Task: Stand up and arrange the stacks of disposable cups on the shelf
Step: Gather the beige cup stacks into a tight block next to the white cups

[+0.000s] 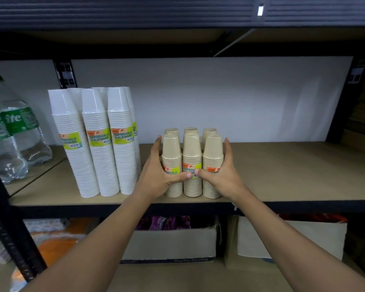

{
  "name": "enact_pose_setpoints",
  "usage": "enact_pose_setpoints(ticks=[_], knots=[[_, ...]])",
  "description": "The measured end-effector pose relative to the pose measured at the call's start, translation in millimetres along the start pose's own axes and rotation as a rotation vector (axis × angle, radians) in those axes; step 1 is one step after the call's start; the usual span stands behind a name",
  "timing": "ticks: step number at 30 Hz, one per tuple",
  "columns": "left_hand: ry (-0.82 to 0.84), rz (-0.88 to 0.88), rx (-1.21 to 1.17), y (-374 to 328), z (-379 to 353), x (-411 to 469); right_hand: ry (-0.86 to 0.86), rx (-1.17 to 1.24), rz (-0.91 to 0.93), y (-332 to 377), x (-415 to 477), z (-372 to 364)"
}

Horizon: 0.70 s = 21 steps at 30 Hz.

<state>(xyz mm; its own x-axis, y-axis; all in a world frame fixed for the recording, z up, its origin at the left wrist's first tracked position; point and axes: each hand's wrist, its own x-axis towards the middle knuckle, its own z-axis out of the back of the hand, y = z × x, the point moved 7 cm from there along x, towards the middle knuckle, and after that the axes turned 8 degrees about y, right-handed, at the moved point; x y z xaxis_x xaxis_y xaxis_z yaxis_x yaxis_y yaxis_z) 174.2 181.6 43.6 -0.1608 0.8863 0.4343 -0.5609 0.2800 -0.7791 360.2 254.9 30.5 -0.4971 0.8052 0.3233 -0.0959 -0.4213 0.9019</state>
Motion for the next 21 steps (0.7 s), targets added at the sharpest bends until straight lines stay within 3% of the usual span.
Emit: enact_pose_setpoints(ticks=[21], knots=[[0.090,0.099,0.086,22,0,-19,0.129,0.015,-0.060,-18,-14,-1]])
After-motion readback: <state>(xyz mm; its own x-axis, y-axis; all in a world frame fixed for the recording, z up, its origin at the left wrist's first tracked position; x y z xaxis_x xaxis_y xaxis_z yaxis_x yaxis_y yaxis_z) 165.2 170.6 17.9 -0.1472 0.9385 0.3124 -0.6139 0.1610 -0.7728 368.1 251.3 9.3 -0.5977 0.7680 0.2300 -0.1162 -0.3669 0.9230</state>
